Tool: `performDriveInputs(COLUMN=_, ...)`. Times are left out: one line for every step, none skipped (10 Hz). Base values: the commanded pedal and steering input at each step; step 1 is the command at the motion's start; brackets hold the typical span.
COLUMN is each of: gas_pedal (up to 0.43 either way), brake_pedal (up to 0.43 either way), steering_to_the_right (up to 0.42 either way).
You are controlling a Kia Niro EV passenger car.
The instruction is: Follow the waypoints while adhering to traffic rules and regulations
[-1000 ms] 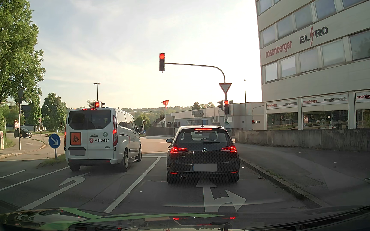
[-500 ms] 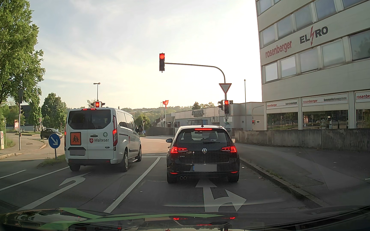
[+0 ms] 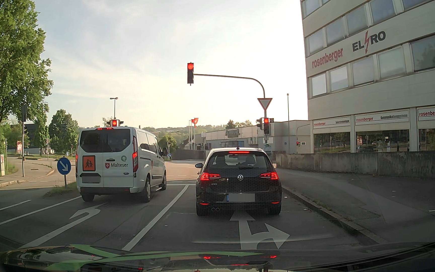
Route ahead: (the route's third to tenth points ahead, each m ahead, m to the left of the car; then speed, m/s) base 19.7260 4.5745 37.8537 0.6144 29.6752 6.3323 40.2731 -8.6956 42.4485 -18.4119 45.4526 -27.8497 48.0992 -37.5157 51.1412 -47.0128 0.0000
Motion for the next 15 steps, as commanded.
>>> performDriveInputs(gas_pedal=0.000, brake_pedal=0.543, steering_to_the_right=-0.021)
performDriveInputs(gas_pedal=0.000, brake_pedal=0.543, steering_to_the_right=-0.021)
performDriveInputs(gas_pedal=0.000, brake_pedal=0.543, steering_to_the_right=-0.021)
performDriveInputs(gas_pedal=0.000, brake_pedal=0.543, steering_to_the_right=-0.021)
performDriveInputs(gas_pedal=0.000, brake_pedal=0.543, steering_to_the_right=-0.021)
performDriveInputs(gas_pedal=0.000, brake_pedal=0.543, steering_to_the_right=-0.021)
performDriveInputs(gas_pedal=0.000, brake_pedal=0.543, steering_to_the_right=-0.021)
performDriveInputs(gas_pedal=0.000, brake_pedal=0.543, steering_to_the_right=-0.021)
performDriveInputs(gas_pedal=0.000, brake_pedal=0.543, steering_to_the_right=-0.021)
performDriveInputs(gas_pedal=0.000, brake_pedal=0.543, steering_to_the_right=-0.021)
performDriveInputs(gas_pedal=0.000, brake_pedal=0.543, steering_to_the_right=-0.021)
performDriveInputs(gas_pedal=0.000, brake_pedal=0.543, steering_to_the_right=-0.021)
performDriveInputs(gas_pedal=0.000, brake_pedal=0.543, steering_to_the_right=-0.021)
performDriveInputs(gas_pedal=0.000, brake_pedal=0.543, steering_to_the_right=-0.021)
performDriveInputs(gas_pedal=0.000, brake_pedal=0.543, steering_to_the_right=-0.021)
